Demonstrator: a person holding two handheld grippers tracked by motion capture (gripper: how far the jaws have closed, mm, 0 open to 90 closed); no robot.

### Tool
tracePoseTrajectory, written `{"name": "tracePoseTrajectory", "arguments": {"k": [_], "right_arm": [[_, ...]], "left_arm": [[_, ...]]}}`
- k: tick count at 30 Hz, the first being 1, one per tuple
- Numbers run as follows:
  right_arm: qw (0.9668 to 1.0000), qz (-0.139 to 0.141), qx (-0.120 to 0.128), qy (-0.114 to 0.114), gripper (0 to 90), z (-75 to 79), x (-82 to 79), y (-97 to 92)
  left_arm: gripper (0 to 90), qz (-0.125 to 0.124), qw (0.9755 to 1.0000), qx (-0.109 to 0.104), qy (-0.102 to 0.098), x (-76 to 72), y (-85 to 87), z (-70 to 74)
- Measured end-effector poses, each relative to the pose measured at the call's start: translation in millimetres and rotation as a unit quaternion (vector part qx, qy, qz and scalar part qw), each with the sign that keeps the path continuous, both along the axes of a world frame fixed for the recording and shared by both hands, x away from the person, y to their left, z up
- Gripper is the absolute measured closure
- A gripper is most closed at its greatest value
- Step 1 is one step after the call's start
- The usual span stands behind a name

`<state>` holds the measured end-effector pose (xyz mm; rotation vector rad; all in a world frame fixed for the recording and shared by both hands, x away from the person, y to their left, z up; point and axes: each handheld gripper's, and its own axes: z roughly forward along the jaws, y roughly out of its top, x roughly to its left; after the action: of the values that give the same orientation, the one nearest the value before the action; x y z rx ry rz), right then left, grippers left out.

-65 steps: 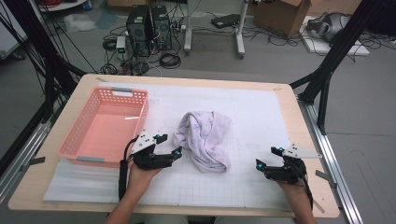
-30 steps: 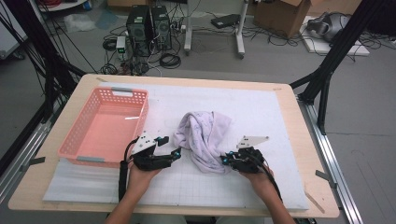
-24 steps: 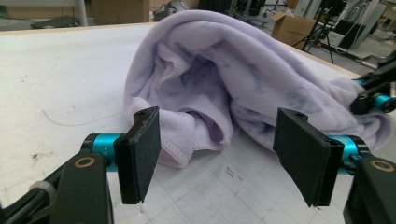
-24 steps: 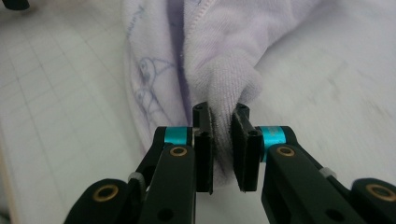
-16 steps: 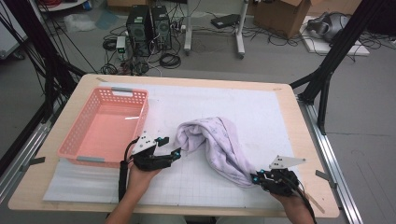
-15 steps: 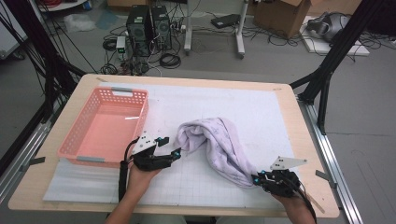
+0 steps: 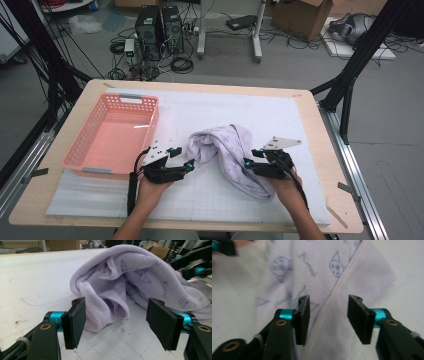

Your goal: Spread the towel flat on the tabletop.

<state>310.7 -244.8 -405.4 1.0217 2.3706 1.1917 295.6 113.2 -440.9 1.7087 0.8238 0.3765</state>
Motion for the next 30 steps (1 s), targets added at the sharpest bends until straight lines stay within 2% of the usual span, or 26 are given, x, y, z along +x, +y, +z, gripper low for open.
{"name": "tracePoseTrajectory", "arguments": {"k": [1, 3, 5, 12, 17, 20, 22, 23, 24, 27, 30], "right_arm": [[0.9997, -0.007, -0.021, 0.005, 59.9, -3.5, 5.2, 5.9], [0.9986, -0.014, -0.047, 0.022, 75.3, -9.5, 12.3, 9.2], [0.9973, -0.023, -0.066, 0.023, 83.5, -11.4, 11.6, 4.4], [0.9954, -0.064, -0.063, 0.032, 84.5, -11.7, -11.5, -42.7], [0.9934, -0.082, -0.067, 0.045, 84.6, -12.8, -38.6, -73.4], [0.9888, -0.099, -0.096, 0.056, 84.7, -13.1, -54.9, -88.0], [0.9856, -0.111, -0.109, 0.068, 84.2, -13.4, -60.2, -96.1], [0.9862, -0.111, -0.102, 0.069, 81.2, -12.3, -61.7, -98.7], [0.9873, -0.110, -0.095, 0.063, 74.2, -10.5, -62.1, -100.1], [0.9905, -0.117, -0.066, 0.032, 60.6, -2.3, -55.8, -97.2], [0.9921, -0.122, -0.029, 0.005, 56.3, 6.3, -39.1, -90.1]], "left_arm": [[32.7, 0.000, 1.0000, 0.001, 0.000, 0.2, 0.3, -0.3], [32.7, 0.001, 1.0000, 0.001, 0.001, 0.2, 1.0, -0.4], [32.7, 0.001, 1.0000, -0.001, 0.001, -0.1, 1.4, -0.6], [32.9, -0.001, 1.0000, 0.001, 0.003, 0.2, 0.6, -1.2], [35.4, 0.000, 1.0000, -0.001, 0.001, 0.2, 1.6, -0.9], [38.1, -0.002, 1.0000, 0.001, -0.001, 0.1, 1.5, -0.9], [38.7, -0.005, 1.0000, 0.002, 0.000, 0.1, 1.1, -0.9], [39.4, -0.005, 1.0000, 0.002, -0.001, 0.1, 0.4, -1.0], [39.9, -0.006, 1.0000, 0.000, -0.001, 0.4, 0.0, -1.1], [40.0, -0.006, 1.0000, -0.002, -0.001, 1.6, -1.4, -0.7], [40.1, -0.001, 1.0000, -0.009, 0.000, 4.7, -4.0, -0.9]]}}
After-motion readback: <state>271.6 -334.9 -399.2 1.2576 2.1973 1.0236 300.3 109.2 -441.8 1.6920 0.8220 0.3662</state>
